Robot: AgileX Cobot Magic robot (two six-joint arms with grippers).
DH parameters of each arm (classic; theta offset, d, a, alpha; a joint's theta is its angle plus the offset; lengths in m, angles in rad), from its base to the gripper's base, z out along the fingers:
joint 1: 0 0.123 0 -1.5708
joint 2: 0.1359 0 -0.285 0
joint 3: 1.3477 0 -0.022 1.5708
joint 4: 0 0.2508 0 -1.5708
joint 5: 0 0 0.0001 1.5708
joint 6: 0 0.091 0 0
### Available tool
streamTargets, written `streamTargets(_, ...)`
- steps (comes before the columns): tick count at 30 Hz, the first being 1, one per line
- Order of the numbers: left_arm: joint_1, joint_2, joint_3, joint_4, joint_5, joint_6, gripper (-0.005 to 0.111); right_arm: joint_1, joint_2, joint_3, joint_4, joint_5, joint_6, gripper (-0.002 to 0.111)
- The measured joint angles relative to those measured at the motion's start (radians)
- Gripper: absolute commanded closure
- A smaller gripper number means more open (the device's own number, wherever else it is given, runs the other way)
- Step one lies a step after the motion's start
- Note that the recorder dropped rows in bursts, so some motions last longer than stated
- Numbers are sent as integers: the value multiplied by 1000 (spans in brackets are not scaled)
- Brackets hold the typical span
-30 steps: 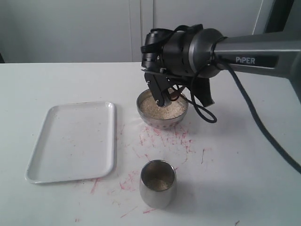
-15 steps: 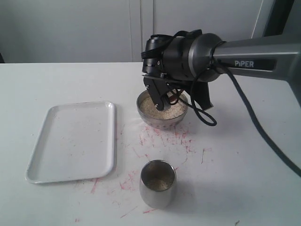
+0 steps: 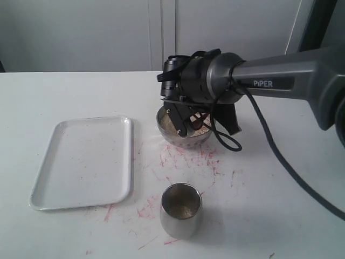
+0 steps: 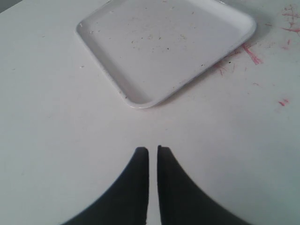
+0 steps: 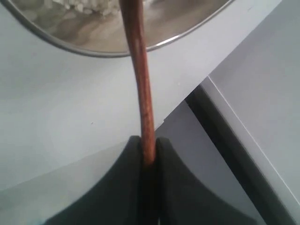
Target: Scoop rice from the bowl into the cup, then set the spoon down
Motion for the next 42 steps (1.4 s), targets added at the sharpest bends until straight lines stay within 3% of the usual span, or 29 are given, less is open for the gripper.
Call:
streamTargets(27,0,0,0,0,0,0,92,0,8,24,22,-43,227,108)
streamTargets(36,0,0,0,0,0,0,92,0,21,109,-65,-93,448,108)
streamTargets(42,0,0,0,0,0,0,92,0,18,125,-88,-90,489,108)
